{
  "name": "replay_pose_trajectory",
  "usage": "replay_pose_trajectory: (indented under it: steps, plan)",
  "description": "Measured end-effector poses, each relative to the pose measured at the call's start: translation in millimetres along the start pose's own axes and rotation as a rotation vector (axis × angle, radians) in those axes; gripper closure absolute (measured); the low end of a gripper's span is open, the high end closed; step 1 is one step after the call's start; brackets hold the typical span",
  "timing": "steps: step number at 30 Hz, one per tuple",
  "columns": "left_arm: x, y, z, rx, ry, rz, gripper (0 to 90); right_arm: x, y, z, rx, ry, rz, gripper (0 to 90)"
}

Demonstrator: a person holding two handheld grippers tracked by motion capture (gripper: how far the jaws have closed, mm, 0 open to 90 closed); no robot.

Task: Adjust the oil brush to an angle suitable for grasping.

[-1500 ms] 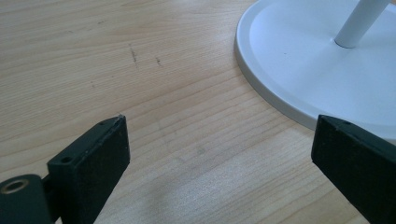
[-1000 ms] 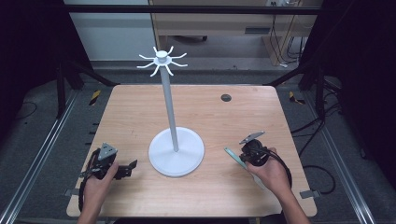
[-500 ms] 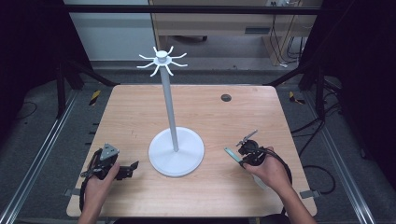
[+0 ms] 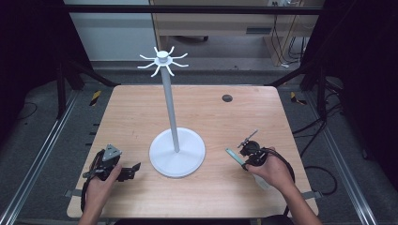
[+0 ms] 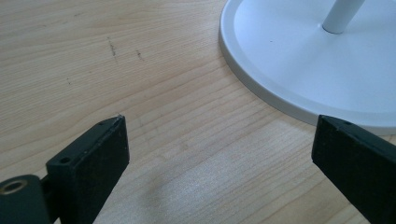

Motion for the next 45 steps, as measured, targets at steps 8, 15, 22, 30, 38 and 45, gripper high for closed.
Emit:
replay_pose_trajectory:
  steps: [8,15,22,30,38,45]
  plan:
    - [-0.1,0.2,0.0,-0.001,0.008,-0.001,3.7,1.7,2.8,-1.1,-0.01,-0.012,-0.037,74.0]
    - [-0.2,0.1,0.5,-0.001,0.012,-0.002,3.7,1.1,5.6,-0.3,-0.012,-0.034,-0.043,76.2]
    - [-0.1,0.1,0.9,0.001,0.013,-0.004,3.7,0.9,5.7,0.6,-0.013,-0.025,-0.051,79.1]
    - [0.1,0.4,0.8,0.0,0.012,-0.004,3.7,0.8,6.1,0.7,-0.01,-0.013,-0.056,81.7]
    - [0.1,0.2,1.0,0.001,0.013,-0.004,3.7,1.3,5.0,-0.2,-0.01,-0.009,-0.039,82.5]
    - [0.2,0.1,1.4,0.002,0.014,-0.006,3.7,-4.9,-7.8,3.8,-0.01,-0.007,0.018,82.6]
Point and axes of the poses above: each handheld gripper's, and its own axes: y roughly forward along the jaws, x roughly out of its underside, z roughly to its right, the point moved 8 cm from there along y, roughly forward along the jaws, and after that the axes turned 5 degrees about z, right-handed, at the moved point
